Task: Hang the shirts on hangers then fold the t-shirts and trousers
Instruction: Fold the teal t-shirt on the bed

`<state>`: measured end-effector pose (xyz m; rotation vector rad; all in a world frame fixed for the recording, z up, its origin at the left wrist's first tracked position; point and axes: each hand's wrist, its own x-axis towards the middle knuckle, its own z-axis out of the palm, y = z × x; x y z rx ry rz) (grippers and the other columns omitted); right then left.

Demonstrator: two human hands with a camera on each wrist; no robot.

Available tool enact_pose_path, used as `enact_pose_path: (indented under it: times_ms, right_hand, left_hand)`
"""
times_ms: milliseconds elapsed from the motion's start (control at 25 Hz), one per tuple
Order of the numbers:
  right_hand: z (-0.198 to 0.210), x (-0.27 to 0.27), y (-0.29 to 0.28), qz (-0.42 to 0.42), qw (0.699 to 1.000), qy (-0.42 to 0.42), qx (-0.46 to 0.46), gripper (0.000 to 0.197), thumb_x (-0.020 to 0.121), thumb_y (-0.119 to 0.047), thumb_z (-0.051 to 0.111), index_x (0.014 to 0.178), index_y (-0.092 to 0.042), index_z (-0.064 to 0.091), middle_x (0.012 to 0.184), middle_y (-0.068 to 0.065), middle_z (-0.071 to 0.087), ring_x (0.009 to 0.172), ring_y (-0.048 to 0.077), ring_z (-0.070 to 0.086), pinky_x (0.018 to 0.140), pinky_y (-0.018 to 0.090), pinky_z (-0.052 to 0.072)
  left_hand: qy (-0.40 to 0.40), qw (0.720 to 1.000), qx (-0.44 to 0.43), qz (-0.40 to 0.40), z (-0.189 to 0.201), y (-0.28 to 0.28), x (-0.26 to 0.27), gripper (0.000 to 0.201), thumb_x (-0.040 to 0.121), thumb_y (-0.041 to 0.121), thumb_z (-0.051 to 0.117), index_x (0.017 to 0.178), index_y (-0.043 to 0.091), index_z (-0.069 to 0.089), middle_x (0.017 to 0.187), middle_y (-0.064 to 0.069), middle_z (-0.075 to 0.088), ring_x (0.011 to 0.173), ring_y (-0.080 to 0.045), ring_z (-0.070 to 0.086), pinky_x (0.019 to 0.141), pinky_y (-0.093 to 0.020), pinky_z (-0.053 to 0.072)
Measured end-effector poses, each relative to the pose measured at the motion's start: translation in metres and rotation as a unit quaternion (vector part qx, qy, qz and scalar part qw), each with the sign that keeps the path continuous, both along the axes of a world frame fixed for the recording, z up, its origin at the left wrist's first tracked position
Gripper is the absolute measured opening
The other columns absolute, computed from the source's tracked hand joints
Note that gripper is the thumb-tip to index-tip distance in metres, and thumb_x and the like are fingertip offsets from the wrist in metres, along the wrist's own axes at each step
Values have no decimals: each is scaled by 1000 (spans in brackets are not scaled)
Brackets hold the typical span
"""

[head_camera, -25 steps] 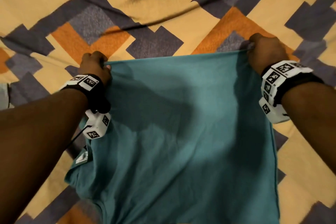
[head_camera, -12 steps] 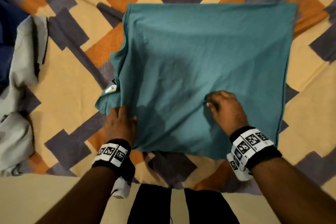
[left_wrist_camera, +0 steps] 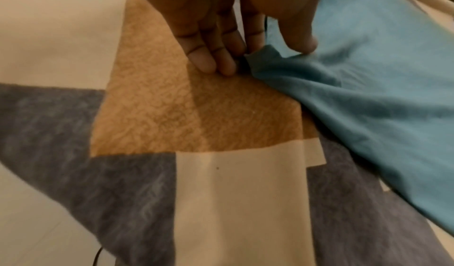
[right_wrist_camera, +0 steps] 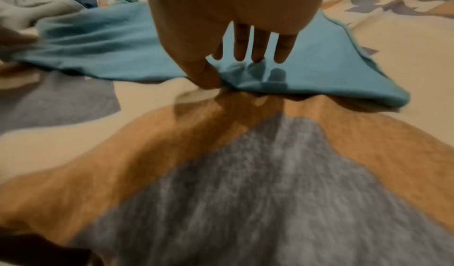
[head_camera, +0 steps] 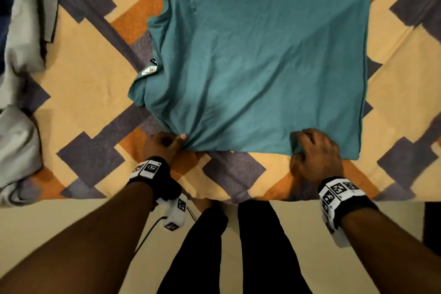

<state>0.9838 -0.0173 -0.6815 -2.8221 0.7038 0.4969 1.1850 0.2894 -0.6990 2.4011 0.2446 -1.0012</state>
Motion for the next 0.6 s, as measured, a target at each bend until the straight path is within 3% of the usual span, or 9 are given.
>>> enact_pose_path:
  times_ms: [120, 200, 280, 360, 400, 520, 600]
  right_hand:
    - [-3, -13, -10, -28, 997, 34, -71, 55, 60, -28, 60, 114, -20, 57, 111, 12, 55, 104, 36, 51, 90, 47, 37]
    - [-6, -23, -24, -18, 990, 80, -114, 47, 70, -23, 64, 116, -20, 55, 112, 14, 54, 105, 37, 49, 89, 47, 35]
    - [-6, -32, -38, -14, 983, 117, -138, 39, 79, -15, 59, 119, -17, 55, 109, 17, 55, 103, 38, 50, 87, 49, 37]
    - [-4, -32, -49, -20, 978, 152, -139, 33, 86, -13, 51, 119, -17, 55, 110, 17, 57, 105, 38, 52, 88, 47, 36]
    - [-1, -31, -55, -13, 975, 173, -138, 31, 88, -15, 48, 119, -18, 55, 112, 15, 58, 106, 37, 53, 89, 44, 35]
    - [12, -29, -76, 41, 961, 233, -146, 29, 88, -18, 50, 116, -16, 57, 109, 13, 59, 101, 35, 60, 88, 40, 37]
    - [23, -41, -89, 59, 955, 250, -148, 29, 89, -18, 51, 116, -16, 61, 107, 11, 61, 97, 34, 62, 86, 40, 40]
  left_hand:
    - [28, 999, -31, -7, -1, 5, -10, 39, 78, 41, 74, 104, 15, 62, 99, -1, 60, 91, -21, 57, 81, -32, 46]
    - [59, 997, -51, 13, -4, 9, -19, 38, 80, 34, 75, 111, 17, 61, 100, -2, 61, 90, -20, 58, 83, -32, 48]
    - [58, 991, -82, 87, -7, 10, -27, 31, 85, 28, 70, 110, 13, 62, 90, -10, 66, 70, -21, 62, 68, -33, 55]
    - [74, 967, -134, 204, -8, 8, -34, 20, 93, 22, 59, 106, 7, 60, 75, -12, 63, 48, -16, 62, 47, -26, 53]
    - [74, 954, -157, 244, -8, 9, -35, 18, 96, 20, 54, 102, 4, 59, 74, -12, 63, 44, -13, 62, 43, -24, 53]
    - [47, 935, -195, 293, -5, 22, -30, 14, 96, 15, 54, 89, 4, 61, 77, -13, 66, 53, -11, 67, 53, -25, 58]
    - [37, 938, -188, 289, 1, 29, -28, 12, 93, 13, 58, 84, 7, 63, 72, -10, 68, 54, -10, 68, 55, -22, 57]
